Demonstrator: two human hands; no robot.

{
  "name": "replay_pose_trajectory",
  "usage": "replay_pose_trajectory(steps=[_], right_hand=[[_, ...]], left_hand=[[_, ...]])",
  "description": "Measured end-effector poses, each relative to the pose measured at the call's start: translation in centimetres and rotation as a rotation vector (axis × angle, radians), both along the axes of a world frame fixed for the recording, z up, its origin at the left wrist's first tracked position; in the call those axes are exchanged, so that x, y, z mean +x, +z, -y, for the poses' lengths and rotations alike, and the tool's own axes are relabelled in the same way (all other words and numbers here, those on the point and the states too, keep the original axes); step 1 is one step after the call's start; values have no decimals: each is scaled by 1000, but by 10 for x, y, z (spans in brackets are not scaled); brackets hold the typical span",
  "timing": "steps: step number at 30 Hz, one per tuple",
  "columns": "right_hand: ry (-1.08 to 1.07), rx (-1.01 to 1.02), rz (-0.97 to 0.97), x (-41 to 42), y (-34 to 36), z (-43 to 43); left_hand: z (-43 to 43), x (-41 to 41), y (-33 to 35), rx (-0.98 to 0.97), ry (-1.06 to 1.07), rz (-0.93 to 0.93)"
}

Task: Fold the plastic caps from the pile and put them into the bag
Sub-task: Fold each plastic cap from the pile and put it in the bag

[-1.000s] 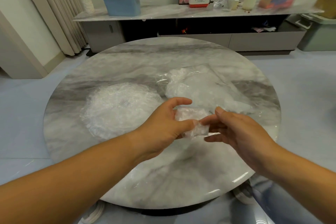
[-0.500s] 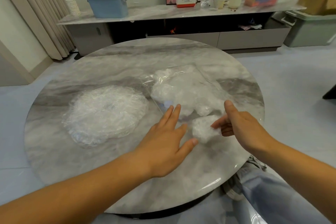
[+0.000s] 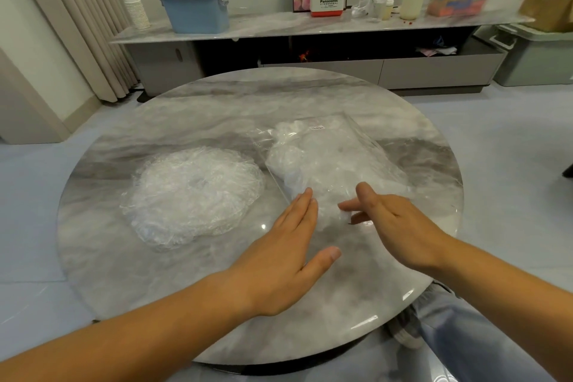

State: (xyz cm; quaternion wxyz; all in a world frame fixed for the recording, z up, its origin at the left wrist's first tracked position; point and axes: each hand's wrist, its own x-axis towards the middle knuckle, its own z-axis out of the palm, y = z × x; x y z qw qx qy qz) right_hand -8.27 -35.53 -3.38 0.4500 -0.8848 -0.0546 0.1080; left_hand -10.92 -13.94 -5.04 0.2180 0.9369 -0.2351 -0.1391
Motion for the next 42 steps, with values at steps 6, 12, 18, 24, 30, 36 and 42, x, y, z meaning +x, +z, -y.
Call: replay_pose_trajectory(steps=[6, 12, 18, 24, 30, 36, 42], right_hand=[[-85, 475, -369, 11, -6, -17], [-57, 925, -612, 26, -18, -34], [-270, 1099, -604, 39, -19, -56], [-361, 1148, -552, 37, -24, -51], [-469, 1125, -493, 36, -21, -37], [-399, 1120, -547, 42, -17, -50], [-347, 1060, -591, 50, -19, -63]], left_hand=[[-3, -3, 2, -61, -30, -6], [-6, -6, 0, -122, -51, -39], [-12, -6, -1, -87, -78, -67], [-18, -1, -4, -70, -86, -60], [-23, -2, -7, -38, -91, -57], [-26, -4, -9, -38, -95, -61], [-28, -3, -9, -59, -99, -65]])
